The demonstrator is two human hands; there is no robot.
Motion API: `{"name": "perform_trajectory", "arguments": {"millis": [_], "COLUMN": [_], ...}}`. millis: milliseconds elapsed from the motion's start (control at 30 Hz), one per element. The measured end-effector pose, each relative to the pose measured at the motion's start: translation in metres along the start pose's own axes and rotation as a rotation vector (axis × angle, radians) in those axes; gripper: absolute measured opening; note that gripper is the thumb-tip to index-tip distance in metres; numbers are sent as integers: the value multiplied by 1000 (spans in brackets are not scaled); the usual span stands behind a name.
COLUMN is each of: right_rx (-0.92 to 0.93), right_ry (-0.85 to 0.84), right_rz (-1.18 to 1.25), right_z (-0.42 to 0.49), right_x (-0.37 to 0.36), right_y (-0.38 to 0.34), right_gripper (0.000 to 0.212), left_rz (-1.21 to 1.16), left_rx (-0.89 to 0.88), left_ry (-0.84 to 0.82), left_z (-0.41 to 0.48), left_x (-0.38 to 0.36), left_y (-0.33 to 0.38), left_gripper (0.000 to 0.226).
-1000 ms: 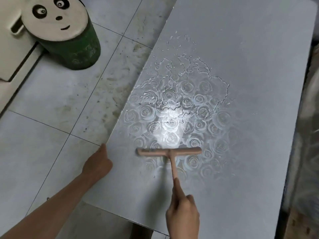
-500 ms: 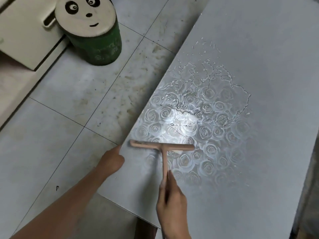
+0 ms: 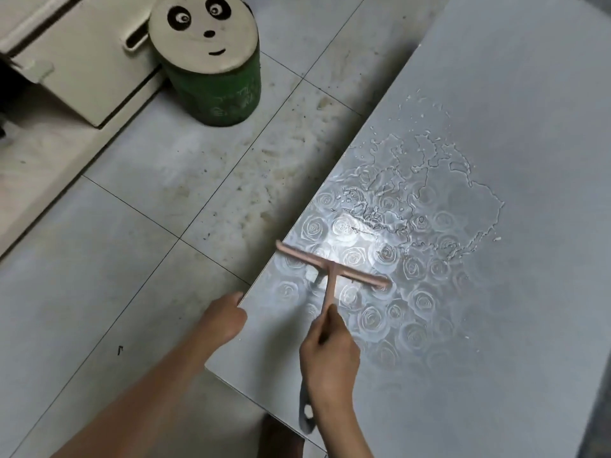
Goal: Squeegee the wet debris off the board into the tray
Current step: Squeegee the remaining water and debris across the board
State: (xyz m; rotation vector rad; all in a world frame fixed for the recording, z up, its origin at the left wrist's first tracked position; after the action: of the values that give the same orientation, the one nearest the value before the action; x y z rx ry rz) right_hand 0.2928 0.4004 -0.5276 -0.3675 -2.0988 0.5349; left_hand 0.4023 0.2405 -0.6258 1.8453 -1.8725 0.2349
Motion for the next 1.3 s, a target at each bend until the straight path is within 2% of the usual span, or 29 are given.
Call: {"name": "perform_trajectory", "arguments": {"millis": [67,167,300,433,567,833,1000,1100,1200,1300], "right_rx": [26,40,154,140,102,-46,-98,-134,-78,46], "right_ry": [20,12,28,-46,-89,-131,-178,-214,-189,-108], "right_rz": [1,35,164,201,78,-64,-201,-220,-270,-283], "right_z": [23,58,37,-22,-57,-113,-165,-185,-165,-98], "right_x": [2,14,45,81,120,180,231,239,217,189], "right_y": [-10,-28,-14,67,169,329,433,477,476,426], "right_gripper": [28,24,20,19,32,37,37,38,45,51], "left_rz": [-2,16,30,173,308,668,856,965,1054,1100], "left_rx": [-2,-9,-115,-218,-290,-388,-479,-528,-542,-523], "left_ry": [23,18,98,78,21,-33,-8,37,60,70], "left_z": [-1,-7,-22,-41,-61,-99,-120,-124,-124,-119], "left_x": [4,1,-5,-26,-64,-159,-214,-237,-253,-259], "left_y": [1,0,19,46,75,109,115,115,113,113], "left_gripper": [36,55,59,57,57,61,34,47,53,47]}}
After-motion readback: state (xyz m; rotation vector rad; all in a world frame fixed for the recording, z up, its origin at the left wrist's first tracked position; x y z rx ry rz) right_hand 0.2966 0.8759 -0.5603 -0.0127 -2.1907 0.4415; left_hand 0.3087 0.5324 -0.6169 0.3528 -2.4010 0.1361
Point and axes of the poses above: each hand's wrist, its own z-axis towards the middle knuckle, its own x-axis out of the back of the hand, y = z × x, the point moved 6 cm from there along z, towards the middle knuckle, and after that the axes turned 3 degrees about x, right-handed, at the moved point
